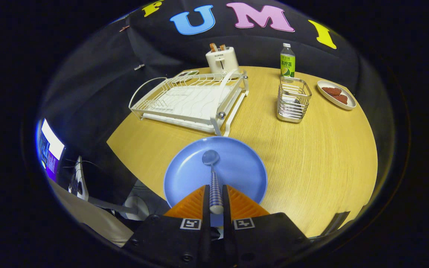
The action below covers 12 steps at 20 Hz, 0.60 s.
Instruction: Take the plate from the dish rack, then take the spoon from the basket and place it into the plate.
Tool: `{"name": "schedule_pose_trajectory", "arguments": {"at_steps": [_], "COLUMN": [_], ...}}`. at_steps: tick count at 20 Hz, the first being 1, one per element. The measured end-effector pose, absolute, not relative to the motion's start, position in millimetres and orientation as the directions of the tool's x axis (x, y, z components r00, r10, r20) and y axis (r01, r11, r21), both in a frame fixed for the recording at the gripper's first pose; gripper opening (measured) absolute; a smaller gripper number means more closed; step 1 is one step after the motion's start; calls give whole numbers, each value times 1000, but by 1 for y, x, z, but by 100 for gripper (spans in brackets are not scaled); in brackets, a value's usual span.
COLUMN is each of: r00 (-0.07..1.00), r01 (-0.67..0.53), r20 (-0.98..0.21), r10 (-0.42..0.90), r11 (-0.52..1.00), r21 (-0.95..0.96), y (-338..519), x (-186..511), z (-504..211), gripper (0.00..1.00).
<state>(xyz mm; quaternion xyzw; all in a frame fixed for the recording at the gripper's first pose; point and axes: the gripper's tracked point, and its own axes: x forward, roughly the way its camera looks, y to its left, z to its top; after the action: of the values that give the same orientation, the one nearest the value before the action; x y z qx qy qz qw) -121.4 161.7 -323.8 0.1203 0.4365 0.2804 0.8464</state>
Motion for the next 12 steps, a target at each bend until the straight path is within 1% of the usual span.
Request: {"name": "schedule_pose_trajectory", "arguments": {"at_steps": [1,3,4,5,6,8,9,10,12], "r00": [455,443,443,450,458,464,466,469,473], "r01": [-365,-353,-347,-341,-337,-334,-332,-330,-326], "r20": [-684,-703,-705,-706,-705,-703,-702,-703,-703], "r10": [570,556,553,547,541,540,538,535,531], "r11": [820,829,831,836,840,841,842,844,847], "r21": [441,434,434,430,426,426,425,423,420], "y": [161,159,158,156,155,154,153,152,150], "x": [-122,-124,-123,-123,-121,-119,-117,-117,-117], "z": [-330,-338,-338,-339,-340,-339,-338,-339,-338], "gripper": [17,20,25,32,45,63,68,84,97]}}
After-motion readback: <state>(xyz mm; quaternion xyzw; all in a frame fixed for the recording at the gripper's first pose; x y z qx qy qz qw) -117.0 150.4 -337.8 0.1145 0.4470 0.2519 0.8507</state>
